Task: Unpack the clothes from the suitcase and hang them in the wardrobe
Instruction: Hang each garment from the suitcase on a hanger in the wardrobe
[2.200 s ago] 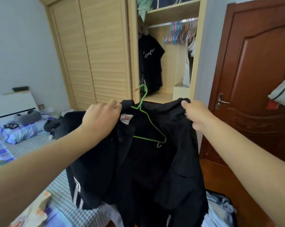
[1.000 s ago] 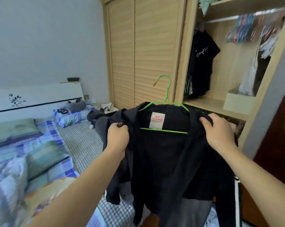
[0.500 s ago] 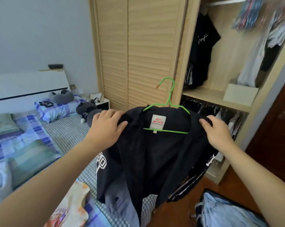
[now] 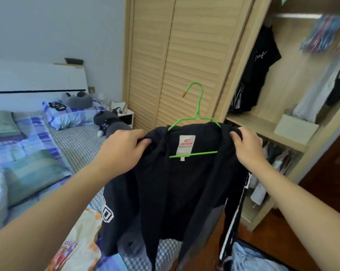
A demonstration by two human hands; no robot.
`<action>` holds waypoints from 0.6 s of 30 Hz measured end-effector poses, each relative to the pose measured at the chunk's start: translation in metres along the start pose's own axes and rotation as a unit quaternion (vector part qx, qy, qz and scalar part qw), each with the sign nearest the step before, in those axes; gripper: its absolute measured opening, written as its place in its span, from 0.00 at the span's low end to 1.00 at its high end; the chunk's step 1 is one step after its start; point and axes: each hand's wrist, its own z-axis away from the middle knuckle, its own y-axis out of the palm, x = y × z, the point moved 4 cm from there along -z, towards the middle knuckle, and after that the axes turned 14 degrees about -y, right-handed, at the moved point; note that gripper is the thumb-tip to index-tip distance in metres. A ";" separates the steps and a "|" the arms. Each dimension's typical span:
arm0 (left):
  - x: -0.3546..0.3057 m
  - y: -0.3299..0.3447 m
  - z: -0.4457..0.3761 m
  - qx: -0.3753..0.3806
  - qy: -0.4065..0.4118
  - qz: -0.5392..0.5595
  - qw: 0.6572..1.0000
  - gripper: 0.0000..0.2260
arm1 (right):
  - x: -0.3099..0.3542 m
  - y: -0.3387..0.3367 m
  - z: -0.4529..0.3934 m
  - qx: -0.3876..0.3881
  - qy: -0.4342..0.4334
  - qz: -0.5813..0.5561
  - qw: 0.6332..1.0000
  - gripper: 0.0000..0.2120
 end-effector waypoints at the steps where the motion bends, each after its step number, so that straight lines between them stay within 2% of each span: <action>1: 0.006 -0.003 0.002 -0.003 -0.011 0.004 1.000 0.16 | 0.004 0.007 -0.004 0.006 -0.013 0.002 1.000 0.14; 5: 0.039 -0.007 0.002 -0.014 -0.067 -0.017 0.998 0.16 | 0.029 0.040 -0.018 0.043 -0.051 -0.008 0.998 0.16; 10: 0.069 0.002 -0.008 -0.023 -0.103 -0.024 0.994 0.14 | 0.038 0.077 -0.025 0.084 -0.033 -0.038 0.995 0.18; 18: 0.070 0.030 -0.048 0.059 -0.153 -0.005 0.986 0.16 | 0.002 0.101 -0.068 0.118 -0.046 -0.083 0.988 0.18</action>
